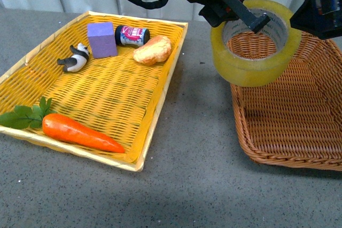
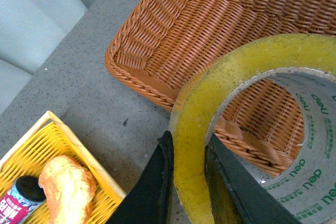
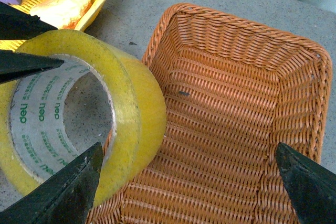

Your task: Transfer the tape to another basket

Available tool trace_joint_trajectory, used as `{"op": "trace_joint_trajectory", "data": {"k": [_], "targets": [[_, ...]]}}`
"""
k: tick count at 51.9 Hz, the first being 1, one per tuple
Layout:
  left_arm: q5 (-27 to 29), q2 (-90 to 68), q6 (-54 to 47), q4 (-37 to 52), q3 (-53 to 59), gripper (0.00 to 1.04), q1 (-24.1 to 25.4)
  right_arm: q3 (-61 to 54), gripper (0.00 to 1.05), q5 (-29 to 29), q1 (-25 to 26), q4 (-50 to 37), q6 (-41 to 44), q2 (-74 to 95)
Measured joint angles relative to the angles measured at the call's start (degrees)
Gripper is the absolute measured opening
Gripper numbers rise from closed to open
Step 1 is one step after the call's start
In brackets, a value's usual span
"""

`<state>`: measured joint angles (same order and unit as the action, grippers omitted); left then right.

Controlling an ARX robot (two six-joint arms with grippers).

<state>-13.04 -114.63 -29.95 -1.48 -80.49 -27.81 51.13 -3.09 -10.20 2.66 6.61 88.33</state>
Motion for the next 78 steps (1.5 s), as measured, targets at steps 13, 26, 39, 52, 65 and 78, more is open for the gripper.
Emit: {"op": "trace_joint_trajectory", "data": {"k": [13, 26, 39, 52, 65, 78], "targets": [[0.0, 0.0, 0.0, 0.0, 0.0, 0.14, 0.0, 4.1, 0.96, 1.4, -1.7, 0.0, 0.0, 6.3], [0.0, 0.0, 0.0, 0.0, 0.0, 0.14, 0.0, 4.5, 0.83, 1.7, -2.1, -0.3, -1.0, 7.3], [0.0, 0.0, 0.1, 0.0, -0.2, 0.14, 0.0, 4.5, 0.44, 1.0, -2.2, -0.6, -2.1, 7.3], [2.9, 0.0, 1.6, -4.3, -2.3, 0.14, -0.8, 4.5, 0.16, 0.3, -1.9, -0.5, -5.8, 7.6], [-0.2, 2.6, 3.4, -6.1, -1.6, 0.47, -1.2, 5.5, 0.15, 2.7, 0.0, -0.5, -4.8, 8.9], [9.6, 6.4, 6.5, 4.2, 5.1, 0.93, 0.7, 5.8, 0.15, 3.0, 3.9, -1.6, -4.3, 12.6]]}}
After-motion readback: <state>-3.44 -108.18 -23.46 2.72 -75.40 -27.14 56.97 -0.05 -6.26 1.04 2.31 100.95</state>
